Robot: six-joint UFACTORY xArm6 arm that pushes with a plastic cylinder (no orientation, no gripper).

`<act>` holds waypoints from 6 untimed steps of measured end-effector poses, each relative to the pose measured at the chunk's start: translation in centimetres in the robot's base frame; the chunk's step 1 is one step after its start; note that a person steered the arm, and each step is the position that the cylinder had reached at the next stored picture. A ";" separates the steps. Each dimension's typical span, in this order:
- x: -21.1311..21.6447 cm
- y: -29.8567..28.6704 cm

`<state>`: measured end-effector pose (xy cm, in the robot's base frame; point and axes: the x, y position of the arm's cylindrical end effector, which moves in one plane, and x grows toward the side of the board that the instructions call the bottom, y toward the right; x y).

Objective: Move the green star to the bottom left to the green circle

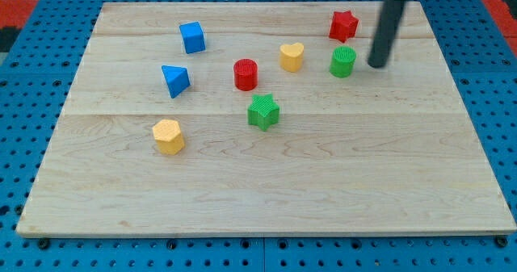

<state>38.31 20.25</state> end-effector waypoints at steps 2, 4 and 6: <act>12.7 -12.1; 7.9 -23.3; 4.7 -13.2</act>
